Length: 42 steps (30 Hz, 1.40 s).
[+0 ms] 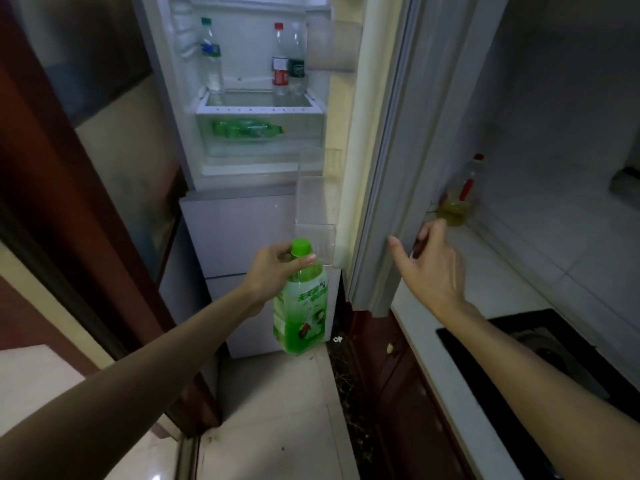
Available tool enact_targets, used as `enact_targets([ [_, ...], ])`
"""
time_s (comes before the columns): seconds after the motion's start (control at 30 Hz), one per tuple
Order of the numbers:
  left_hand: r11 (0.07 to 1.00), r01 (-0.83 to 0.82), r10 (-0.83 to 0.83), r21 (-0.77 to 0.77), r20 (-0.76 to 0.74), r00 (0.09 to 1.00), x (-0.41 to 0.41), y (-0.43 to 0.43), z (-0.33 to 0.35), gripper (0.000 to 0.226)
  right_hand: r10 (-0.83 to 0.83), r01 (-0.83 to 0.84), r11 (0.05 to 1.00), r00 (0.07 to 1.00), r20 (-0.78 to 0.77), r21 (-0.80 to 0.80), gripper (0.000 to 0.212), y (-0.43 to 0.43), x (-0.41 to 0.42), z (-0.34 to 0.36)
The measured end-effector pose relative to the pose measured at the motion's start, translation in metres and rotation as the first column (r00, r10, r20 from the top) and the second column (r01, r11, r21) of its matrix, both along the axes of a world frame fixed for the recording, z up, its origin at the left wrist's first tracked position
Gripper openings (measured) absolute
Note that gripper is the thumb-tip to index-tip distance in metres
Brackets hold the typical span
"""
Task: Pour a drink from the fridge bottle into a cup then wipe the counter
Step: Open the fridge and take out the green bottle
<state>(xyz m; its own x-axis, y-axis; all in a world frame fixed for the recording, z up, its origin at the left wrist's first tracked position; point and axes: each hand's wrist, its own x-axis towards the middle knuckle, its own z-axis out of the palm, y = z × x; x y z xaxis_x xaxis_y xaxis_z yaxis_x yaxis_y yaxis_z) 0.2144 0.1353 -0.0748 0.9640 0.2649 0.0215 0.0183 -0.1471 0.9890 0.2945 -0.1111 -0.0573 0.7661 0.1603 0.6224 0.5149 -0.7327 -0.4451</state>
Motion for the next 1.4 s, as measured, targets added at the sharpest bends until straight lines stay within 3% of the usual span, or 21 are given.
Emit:
enact_targets([
  [0.1, 0.999, -0.054, 0.054, -0.005, -0.003, 0.999, -0.009, 0.031, -0.008, 0.017, 0.142, -0.139, 0.99, 0.969, 0.2, -0.027, 0.042, 0.032, -0.003, 0.001],
  [0.2, 0.993, -0.115, 0.115, 0.021, 0.0, 0.993, -0.018, 0.065, -0.017, 0.018, 0.265, -0.217, 0.963, 0.879, 0.397, -0.162, 0.036, 0.068, -0.005, 0.003],
  [0.3, 0.98, -0.183, 0.184, 0.077, 0.005, 0.983, -0.025, 0.096, -0.025, 0.016, 0.352, -0.217, 0.922, 0.814, 0.462, -0.32, 0.03, 0.106, -0.009, 0.008],
  [0.57, 0.935, -0.334, 0.337, 0.122, 0.0, 0.942, -0.054, 0.154, -0.038, 0.02, 0.467, -0.235, 0.82, 0.802, 0.373, -0.521, 0.023, 0.222, -0.012, 0.029],
  [0.73, 0.918, -0.385, 0.388, 0.097, -0.017, 0.921, -0.059, 0.179, -0.038, 0.014, 0.51, -0.276, 0.762, 0.813, 0.281, -0.586, 0.038, 0.296, 0.004, 0.034],
  [1.03, 0.859, -0.496, 0.5, 0.129, 0.0, 0.866, -0.028, 0.218, -0.032, 0.054, 0.603, -0.41, 0.647, 0.792, 0.102, -0.643, 0.049, 0.395, 0.047, 0.047],
  [1.23, 0.821, -0.531, 0.541, 0.209, 0.009, 0.841, 0.002, 0.228, -0.017, 0.078, 0.732, -0.492, 0.513, 0.679, 0.058, -0.704, 0.058, 0.431, 0.104, 0.05],
  [1.3, 0.802, -0.554, 0.565, 0.222, 0.014, 0.825, 0.013, 0.228, -0.016, 0.072, 0.74, -0.507, 0.472, 0.672, 0.012, -0.721, 0.059, 0.433, 0.126, 0.045],
  [1.4, 0.776, -0.598, 0.609, 0.2, 0.008, 0.793, 0.034, 0.227, -0.015, 0.039, 0.718, -0.53, 0.475, 0.695, -0.039, -0.702, 0.058, 0.428, 0.163, 0.035],
])
